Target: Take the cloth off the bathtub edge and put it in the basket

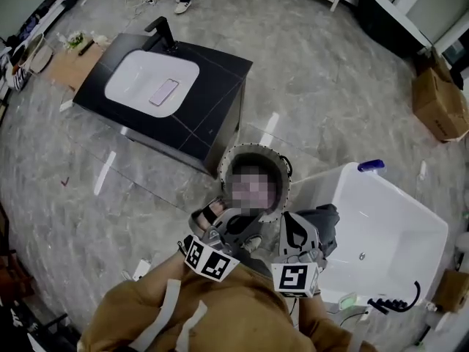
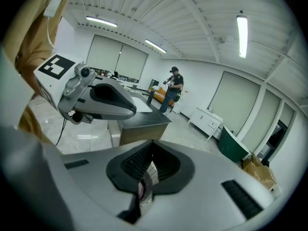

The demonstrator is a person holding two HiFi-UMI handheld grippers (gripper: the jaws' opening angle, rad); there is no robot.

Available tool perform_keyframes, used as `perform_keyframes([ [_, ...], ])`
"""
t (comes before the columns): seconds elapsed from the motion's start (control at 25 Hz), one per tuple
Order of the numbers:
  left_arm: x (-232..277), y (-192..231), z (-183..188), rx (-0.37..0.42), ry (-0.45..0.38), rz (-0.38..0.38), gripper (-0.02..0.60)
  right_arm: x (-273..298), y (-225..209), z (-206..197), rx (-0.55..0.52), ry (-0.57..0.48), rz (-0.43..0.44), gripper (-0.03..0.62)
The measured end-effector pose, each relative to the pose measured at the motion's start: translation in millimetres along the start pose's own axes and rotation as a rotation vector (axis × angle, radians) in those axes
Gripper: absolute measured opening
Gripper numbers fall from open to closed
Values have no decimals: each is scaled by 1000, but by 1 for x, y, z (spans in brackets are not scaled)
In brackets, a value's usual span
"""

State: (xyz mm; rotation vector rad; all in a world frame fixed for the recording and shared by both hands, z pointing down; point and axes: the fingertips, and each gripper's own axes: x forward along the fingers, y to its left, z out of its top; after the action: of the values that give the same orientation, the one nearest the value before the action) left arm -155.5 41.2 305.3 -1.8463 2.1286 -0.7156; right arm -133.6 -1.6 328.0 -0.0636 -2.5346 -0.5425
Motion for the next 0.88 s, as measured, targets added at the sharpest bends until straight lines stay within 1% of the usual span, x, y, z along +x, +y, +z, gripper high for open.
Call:
perform_keyframes([
  [0.16,-2,2,15,14,-13,12,6,-11,-4,8,-1,-20,-4,5],
  [0.44,0,7,32,24,-37,25,6,-30,-25,31,-29,-68,-58,5],
  [0.6,4,15,37,39,-46,26,6,-34,-35,39,-43,-90,-88,5],
  [0.88,12,27,38,55,-56,25,6,-33,-49,43,-29,-111,-122,5],
])
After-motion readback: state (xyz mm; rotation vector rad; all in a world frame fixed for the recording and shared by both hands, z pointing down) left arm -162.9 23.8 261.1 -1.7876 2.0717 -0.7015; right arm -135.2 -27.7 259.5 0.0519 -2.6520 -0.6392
